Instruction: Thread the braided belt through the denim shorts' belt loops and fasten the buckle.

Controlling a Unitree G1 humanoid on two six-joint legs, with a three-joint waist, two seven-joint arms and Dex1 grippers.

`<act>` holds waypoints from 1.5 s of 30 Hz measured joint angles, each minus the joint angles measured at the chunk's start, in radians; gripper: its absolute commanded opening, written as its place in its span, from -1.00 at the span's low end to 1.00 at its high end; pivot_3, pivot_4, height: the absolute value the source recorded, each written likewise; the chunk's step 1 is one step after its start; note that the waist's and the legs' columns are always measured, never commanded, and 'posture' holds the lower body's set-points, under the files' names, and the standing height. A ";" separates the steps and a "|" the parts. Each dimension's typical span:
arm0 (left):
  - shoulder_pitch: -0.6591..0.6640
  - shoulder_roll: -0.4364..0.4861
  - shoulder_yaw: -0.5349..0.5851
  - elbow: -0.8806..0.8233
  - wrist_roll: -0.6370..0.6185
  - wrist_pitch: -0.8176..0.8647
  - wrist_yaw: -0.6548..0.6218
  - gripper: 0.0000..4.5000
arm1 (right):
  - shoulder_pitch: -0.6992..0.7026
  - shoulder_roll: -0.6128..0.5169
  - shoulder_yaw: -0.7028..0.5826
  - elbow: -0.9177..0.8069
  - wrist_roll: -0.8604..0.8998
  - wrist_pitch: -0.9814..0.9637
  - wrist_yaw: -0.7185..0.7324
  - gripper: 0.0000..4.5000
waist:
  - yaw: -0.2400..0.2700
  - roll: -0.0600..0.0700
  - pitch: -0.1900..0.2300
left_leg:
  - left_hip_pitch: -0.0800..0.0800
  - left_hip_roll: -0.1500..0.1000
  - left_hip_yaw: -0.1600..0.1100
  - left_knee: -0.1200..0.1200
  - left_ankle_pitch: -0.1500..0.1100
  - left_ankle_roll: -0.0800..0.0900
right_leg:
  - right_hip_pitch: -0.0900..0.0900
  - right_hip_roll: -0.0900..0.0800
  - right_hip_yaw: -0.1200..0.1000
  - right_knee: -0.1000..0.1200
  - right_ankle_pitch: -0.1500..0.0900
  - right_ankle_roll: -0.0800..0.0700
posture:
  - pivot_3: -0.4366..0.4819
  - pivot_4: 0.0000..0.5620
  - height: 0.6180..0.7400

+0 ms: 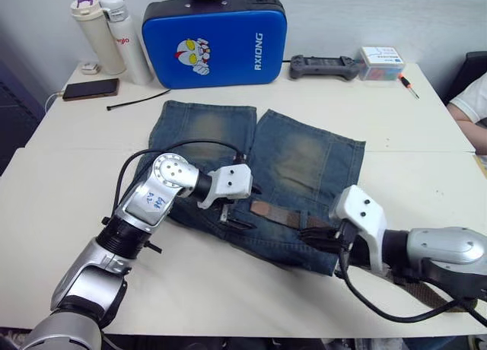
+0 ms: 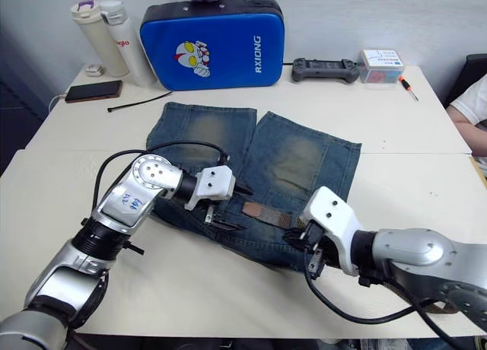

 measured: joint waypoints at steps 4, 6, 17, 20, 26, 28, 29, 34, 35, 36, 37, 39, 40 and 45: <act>-0.044 -0.058 -0.024 0.066 0.054 -0.065 0.033 1.00 | -0.004 0.084 0.116 0.029 -0.149 0.037 -0.008 -0.97 | 0.000 0.000 0.000 | -0.006 0.000 -0.001 0.006 0.000 0.000 | -0.005 0.000 -0.001 0.004 0.000 0.000 | -0.05 -0.47 1.00; -0.056 -0.076 -0.031 0.090 0.065 -0.090 0.034 1.00 | -0.003 0.115 0.142 0.042 -0.195 0.056 -0.020 -0.97 | 0.000 0.000 0.000 | -0.007 0.000 -0.001 0.006 0.000 0.000 | -0.005 0.000 -0.001 0.004 0.000 0.000 | -0.05 -0.47 1.00; -0.099 -0.115 -0.100 0.248 0.173 -0.273 0.030 -0.50 | 0.032 0.253 0.155 0.068 -0.314 0.155 -0.063 -1.00 | -0.001 0.000 0.000 | -0.007 -0.001 -0.001 0.008 0.000 0.000 | -0.005 0.000 -0.001 0.006 0.000 0.001 | -0.05 -0.47 1.00; -0.114 -0.125 -0.084 0.254 0.173 -0.277 0.035 -0.98 | 0.045 0.267 0.137 0.063 -0.322 0.172 -0.059 -1.00 | -0.001 0.000 -0.001 | -0.007 -0.001 -0.001 0.008 0.000 0.000 | -0.005 0.000 -0.001 0.006 0.000 0.001 | -0.05 -0.47 1.00; -0.118 -0.080 -0.059 0.241 0.165 -0.254 0.007 -0.98 | 0.046 0.273 0.134 0.058 -0.347 0.186 -0.039 -1.00 | -0.003 -0.001 -0.001 | -0.007 -0.001 -0.001 0.008 0.000 0.000 | -0.005 0.000 -0.001 0.007 0.000 0.001 | -0.05 -0.47 1.00; -0.115 -0.060 -0.051 0.227 0.159 -0.242 -0.001 -0.98 | 0.044 0.273 0.133 0.058 -0.353 0.189 -0.030 -1.00 | -0.004 -0.001 -0.001 | -0.007 -0.001 -0.001 0.008 0.000 0.000 | -0.005 0.000 -0.001 0.007 0.000 0.001 | -0.05 -0.47 1.00; -0.107 -0.040 -0.037 0.206 0.155 -0.228 -0.010 -0.98 | 0.041 0.273 0.134 0.058 -0.357 0.191 -0.022 -1.00 | -0.004 -0.001 -0.001 | -0.007 -0.001 -0.001 0.008 0.000 0.000 | -0.005 0.000 -0.001 0.007 0.000 0.001 | -0.05 -0.47 1.00; -0.057 0.030 0.015 0.127 0.136 -0.161 -0.027 -0.98 | 0.006 0.278 0.144 0.075 -0.384 0.213 0.021 -1.00 | -0.004 -0.001 -0.001 | -0.006 -0.001 -0.001 0.008 0.000 0.000 | -0.005 0.000 -0.001 0.007 0.000 0.001 | -0.05 -0.47 1.00; -0.056 0.030 0.015 0.123 0.136 -0.155 -0.027 -0.98 | 0.003 0.281 0.145 0.076 -0.389 0.214 0.025 -1.00 | -0.004 -0.001 -0.002 | -0.006 -0.001 -0.001 0.008 0.000 0.000 | -0.005 0.000 -0.001 0.007 0.000 0.001 | -0.05 -0.47 1.00; -0.052 0.034 0.017 0.116 0.135 -0.147 -0.028 -0.82 | -0.003 0.285 0.148 0.081 -0.393 0.217 0.033 -1.00 | -0.004 -0.002 -0.002 | -0.006 -0.001 -0.001 0.008 0.000 0.000 | -0.005 0.000 -0.001 0.007 0.000 0.001 | -0.05 -0.47 1.00; -0.049 0.034 0.022 0.111 0.134 -0.136 -0.028 -0.64 | -0.007 0.289 0.149 0.085 -0.397 0.218 0.040 -1.00 | -0.005 -0.002 -0.002 | -0.006 -0.001 -0.001 0.008 0.000 0.000 | -0.005 0.000 -0.001 0.007 0.000 0.001 | -0.05 -0.47 1.00; -0.032 0.029 0.042 0.085 0.104 -0.078 -0.035 -0.35 | -0.017 0.294 0.155 0.091 -0.409 0.219 0.055 -1.00 | -0.008 -0.002 -0.002 | -0.006 0.000 -0.001 0.008 0.000 0.000 | -0.005 0.000 -0.001 0.007 0.000 0.001 | -0.05 -0.47 1.00; -0.026 0.026 0.049 0.071 0.080 -0.040 -0.040 -0.18 | -0.020 0.295 0.156 0.094 -0.411 0.220 0.061 -1.00 | -0.008 -0.002 -0.002 | -0.006 0.000 -0.001 0.008 0.000 0.000 | -0.005 0.000 -0.001 0.007 0.000 0.001 | -0.05 -0.47 1.00; -0.022 0.025 0.096 -0.019 -0.024 0.123 -0.062 0.72 | -0.030 0.295 0.155 0.103 -0.429 0.220 0.092 -1.00 | -0.007 -0.002 -0.002 | -0.006 0.000 -0.001 0.009 0.000 0.000 | -0.005 0.000 -0.001 0.008 0.000 0.001 | -0.05 -0.47 1.00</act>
